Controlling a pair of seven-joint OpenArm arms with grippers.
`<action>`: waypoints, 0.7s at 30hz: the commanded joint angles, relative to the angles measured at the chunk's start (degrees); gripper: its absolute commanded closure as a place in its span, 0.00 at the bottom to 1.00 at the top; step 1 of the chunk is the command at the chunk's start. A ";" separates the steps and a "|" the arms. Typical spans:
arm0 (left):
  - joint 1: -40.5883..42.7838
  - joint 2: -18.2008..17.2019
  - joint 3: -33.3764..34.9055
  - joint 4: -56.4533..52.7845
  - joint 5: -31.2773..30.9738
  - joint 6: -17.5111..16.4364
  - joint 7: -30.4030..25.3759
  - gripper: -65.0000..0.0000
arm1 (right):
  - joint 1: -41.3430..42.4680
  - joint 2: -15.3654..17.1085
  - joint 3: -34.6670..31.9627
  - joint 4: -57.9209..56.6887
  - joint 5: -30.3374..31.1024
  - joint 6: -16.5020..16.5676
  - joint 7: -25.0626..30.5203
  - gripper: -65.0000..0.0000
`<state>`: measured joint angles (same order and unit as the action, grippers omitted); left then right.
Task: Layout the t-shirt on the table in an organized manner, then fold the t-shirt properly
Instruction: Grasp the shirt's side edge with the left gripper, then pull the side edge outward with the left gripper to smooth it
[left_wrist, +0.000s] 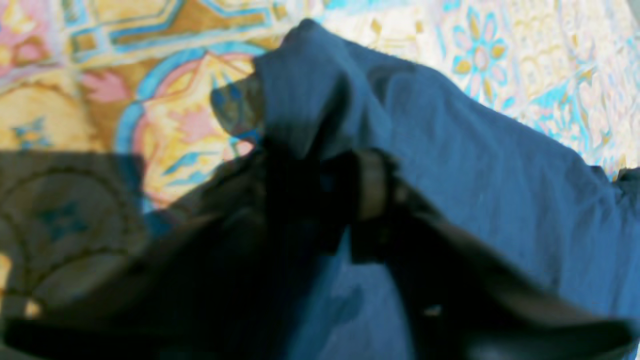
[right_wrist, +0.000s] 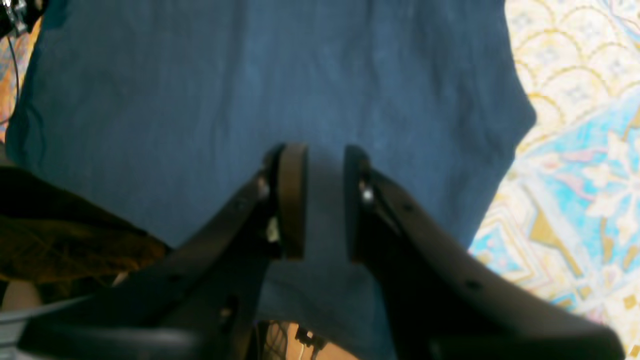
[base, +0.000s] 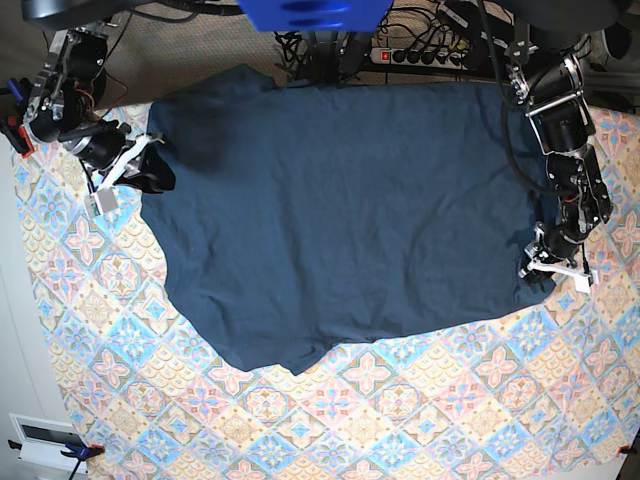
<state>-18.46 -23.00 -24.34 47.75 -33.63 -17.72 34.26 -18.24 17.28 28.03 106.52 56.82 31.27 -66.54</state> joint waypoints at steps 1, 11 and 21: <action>-2.16 -0.34 -0.06 -0.23 0.44 -0.09 -0.46 0.91 | 0.17 0.96 0.58 1.13 0.99 0.16 0.83 0.81; -18.42 0.37 -0.06 -15.53 8.18 0.18 -9.25 1.00 | 0.17 1.05 0.67 1.13 0.99 0.16 0.83 0.81; -30.38 1.16 -0.06 -25.81 19.43 0.18 -17.07 0.99 | 0.17 0.96 0.67 1.13 0.99 0.16 0.83 0.81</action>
<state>-47.13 -20.82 -24.32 21.08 -14.00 -17.50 18.39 -18.39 17.39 28.25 106.56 56.80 31.27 -66.72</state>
